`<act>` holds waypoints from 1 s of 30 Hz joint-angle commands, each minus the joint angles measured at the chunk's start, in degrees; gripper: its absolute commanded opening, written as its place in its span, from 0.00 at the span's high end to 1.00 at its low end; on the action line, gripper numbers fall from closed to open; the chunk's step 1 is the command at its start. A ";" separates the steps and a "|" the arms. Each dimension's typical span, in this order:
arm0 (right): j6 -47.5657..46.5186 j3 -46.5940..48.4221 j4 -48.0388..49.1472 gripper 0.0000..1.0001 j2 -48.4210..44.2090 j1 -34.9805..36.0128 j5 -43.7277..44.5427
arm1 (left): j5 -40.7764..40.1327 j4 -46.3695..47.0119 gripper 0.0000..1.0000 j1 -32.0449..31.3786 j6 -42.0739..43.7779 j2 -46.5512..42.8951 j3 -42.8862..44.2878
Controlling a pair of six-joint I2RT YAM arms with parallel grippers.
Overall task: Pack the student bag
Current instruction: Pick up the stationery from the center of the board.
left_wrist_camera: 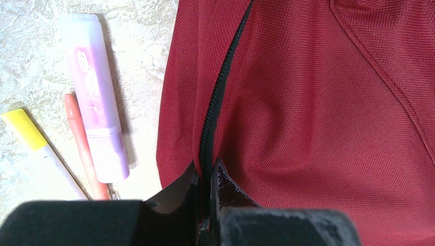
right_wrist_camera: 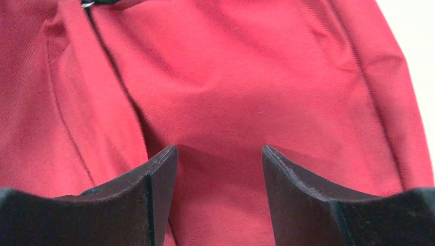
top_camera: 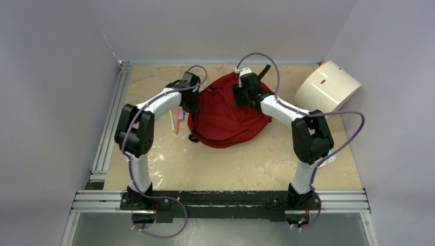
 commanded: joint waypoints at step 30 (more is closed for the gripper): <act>-6.56 5.52 -7.25 0.30 8.63 8.10 14.04 | 1.51 3.20 1.00 0.68 0.01 -0.51 -0.38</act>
